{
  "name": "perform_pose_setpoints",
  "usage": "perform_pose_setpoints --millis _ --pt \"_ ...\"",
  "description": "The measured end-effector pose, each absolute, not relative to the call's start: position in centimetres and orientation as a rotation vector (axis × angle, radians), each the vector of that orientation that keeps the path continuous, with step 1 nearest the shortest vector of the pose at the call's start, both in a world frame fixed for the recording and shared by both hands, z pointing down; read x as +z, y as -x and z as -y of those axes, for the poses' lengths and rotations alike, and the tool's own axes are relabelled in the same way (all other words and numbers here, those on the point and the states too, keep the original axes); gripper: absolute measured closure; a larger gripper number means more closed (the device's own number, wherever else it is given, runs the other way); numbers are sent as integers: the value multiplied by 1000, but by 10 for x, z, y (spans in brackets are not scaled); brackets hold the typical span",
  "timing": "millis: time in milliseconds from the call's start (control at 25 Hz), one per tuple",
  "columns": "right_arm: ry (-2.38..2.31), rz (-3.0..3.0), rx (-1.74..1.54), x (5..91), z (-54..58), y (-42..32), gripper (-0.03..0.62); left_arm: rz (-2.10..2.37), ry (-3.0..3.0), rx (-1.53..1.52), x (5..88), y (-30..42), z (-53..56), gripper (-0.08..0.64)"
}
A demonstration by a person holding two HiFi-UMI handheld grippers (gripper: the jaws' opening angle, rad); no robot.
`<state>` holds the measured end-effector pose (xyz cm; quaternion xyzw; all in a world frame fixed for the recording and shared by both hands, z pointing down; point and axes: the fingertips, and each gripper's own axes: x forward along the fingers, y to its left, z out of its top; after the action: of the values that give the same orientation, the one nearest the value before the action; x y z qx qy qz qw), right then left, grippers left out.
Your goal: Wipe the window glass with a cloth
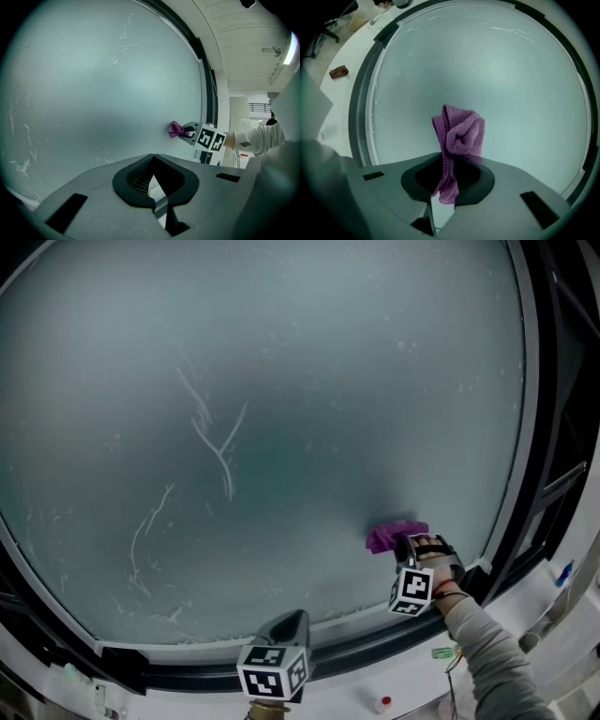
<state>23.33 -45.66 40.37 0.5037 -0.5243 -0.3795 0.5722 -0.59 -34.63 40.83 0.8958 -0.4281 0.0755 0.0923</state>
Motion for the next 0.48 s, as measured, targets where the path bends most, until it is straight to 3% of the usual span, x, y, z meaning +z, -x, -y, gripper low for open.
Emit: perform_pose_setpoints --millis 480 --pt "-1378 1525 -794 394 424 -184 540 1307 -2656 232 408 16 343 555"
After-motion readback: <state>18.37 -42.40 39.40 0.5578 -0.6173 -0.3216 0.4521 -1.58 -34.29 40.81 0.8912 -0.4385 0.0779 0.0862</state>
